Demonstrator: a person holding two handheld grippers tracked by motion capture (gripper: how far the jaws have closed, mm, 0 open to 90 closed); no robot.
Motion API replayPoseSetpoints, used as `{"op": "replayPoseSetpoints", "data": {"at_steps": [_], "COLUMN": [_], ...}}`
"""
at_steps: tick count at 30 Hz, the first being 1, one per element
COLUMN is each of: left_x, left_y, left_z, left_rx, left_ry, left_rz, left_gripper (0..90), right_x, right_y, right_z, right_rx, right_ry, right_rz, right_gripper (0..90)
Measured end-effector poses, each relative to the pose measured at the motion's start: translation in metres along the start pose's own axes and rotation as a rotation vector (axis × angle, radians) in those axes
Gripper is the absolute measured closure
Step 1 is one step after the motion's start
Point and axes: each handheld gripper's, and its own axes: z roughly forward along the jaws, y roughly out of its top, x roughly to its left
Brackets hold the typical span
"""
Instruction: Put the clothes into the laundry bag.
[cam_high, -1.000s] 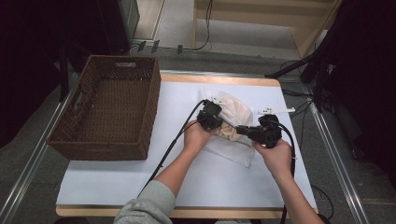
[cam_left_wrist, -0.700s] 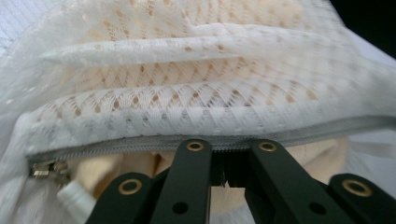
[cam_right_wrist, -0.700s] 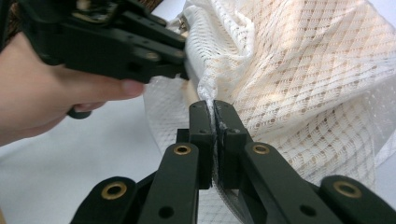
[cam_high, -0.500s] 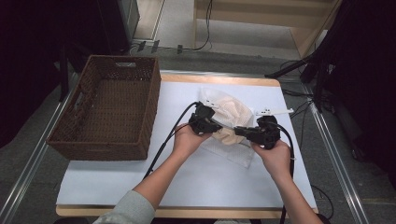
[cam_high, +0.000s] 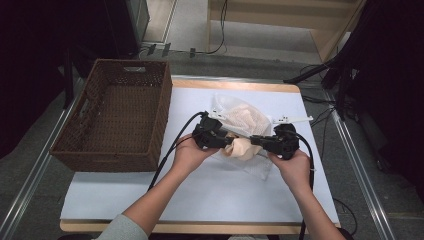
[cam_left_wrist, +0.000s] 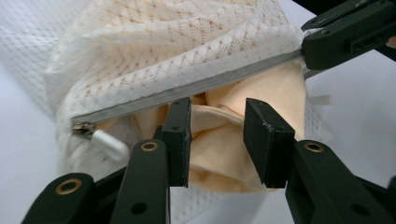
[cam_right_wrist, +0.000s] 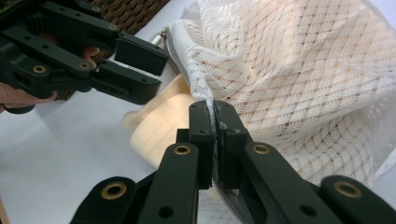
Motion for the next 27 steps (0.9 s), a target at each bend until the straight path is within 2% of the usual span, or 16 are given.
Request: {"op": "replayPoseSetpoints", "data": {"at_steps": [2,4,6,8,10,14,18,19,21,24,27], "left_x": [0.001,0.004,0.009,0.012,0.021,0.029,0.037,0.041,0.043,0.045,0.045], "left_y": [-0.003,-0.007,-0.012,-0.014,-0.021,-0.027,-0.034,-0.038,-0.042,-0.049,-0.054], "left_z": [-0.004,-0.009,-0.014,-0.016,-0.020,-0.020,-0.017,-0.013,-0.008,-0.001,0.001], "left_rx": [0.001,0.003,-0.017,-0.016,-0.030,-0.019,-0.023,-0.001,0.034,0.065,0.087], "left_ry": [0.005,0.029,0.027,0.037,0.058,0.081,0.093,0.096,0.108,0.101,0.084], "left_rz": [-0.001,0.016,-0.005,-0.013,-0.036,-0.059,-0.089,-0.115,-0.121,-0.143,-0.142], "left_gripper": [60.0,57.0,54.2,52.3,50.7,46.0,45.2,45.6,50.8,66.9,85.8], "right_x": [0.000,0.000,0.001,0.002,0.002,0.004,0.004,0.004,0.004,0.005,0.006], "right_y": [0.000,0.000,0.000,0.000,-0.001,-0.001,-0.001,-0.001,-0.001,-0.001,-0.002], "right_z": [-0.001,-0.001,0.000,0.000,0.001,0.001,0.000,0.000,0.000,0.001,0.002], "right_rx": [0.000,0.001,0.003,0.007,0.008,0.012,0.011,0.010,0.012,0.015,0.016], "right_ry": [0.000,0.001,0.003,0.003,0.006,0.007,0.008,0.010,0.014,0.018,0.022], "right_rz": [0.001,0.001,0.000,-0.001,-0.003,-0.002,-0.005,-0.003,0.000,-0.004,-0.008], "right_gripper": [87.9,87.9,87.9,87.9,87.9,87.9,87.9,87.9,87.9,87.9,87.9]}}
